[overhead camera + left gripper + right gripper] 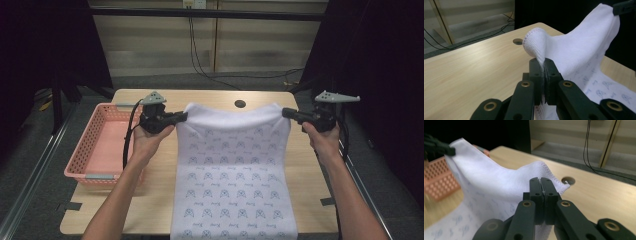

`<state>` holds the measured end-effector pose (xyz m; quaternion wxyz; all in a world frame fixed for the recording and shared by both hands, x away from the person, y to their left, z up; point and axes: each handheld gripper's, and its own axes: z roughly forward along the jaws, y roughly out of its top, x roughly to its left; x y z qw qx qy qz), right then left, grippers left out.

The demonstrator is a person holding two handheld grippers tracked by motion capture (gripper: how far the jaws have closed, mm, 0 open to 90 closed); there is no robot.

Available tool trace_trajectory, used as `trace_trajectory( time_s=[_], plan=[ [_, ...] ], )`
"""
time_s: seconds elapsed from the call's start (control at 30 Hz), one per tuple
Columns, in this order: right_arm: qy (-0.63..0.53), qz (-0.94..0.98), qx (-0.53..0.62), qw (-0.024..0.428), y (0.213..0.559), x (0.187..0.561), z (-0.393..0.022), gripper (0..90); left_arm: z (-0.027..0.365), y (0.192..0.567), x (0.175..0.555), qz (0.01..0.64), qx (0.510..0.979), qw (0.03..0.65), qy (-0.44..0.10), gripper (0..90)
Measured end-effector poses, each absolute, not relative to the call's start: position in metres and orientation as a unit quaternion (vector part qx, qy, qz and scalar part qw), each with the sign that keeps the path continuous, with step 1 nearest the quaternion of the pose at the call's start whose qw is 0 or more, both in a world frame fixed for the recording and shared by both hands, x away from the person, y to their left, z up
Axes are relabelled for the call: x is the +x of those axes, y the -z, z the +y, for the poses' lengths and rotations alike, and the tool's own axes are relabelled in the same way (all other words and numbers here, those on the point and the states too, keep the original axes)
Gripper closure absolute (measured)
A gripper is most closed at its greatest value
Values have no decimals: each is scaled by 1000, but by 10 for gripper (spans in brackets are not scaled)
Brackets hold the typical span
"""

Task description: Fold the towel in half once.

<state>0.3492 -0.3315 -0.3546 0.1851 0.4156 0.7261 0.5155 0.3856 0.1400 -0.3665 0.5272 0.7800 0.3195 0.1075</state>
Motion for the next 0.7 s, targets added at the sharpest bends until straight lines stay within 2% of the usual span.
trace_trajectory(
  time_s=[0.07,0.2,0.43,0.57,0.7],
  plan=[
    [-510,735,410,178,360,334,-330,888,144,371,371,322,774,536,-102,870],
    [-511,743,401,161,369,300,-334,888,148,387,346,322,794,506,-99,869],
    [-485,766,403,130,400,249,-330,888,156,411,293,309,806,501,-69,869],
    [-473,777,397,122,419,216,-330,890,163,435,264,321,810,490,-41,869],
    [-431,799,408,100,440,201,-323,891,159,457,248,322,827,461,-12,868]
  ],
)
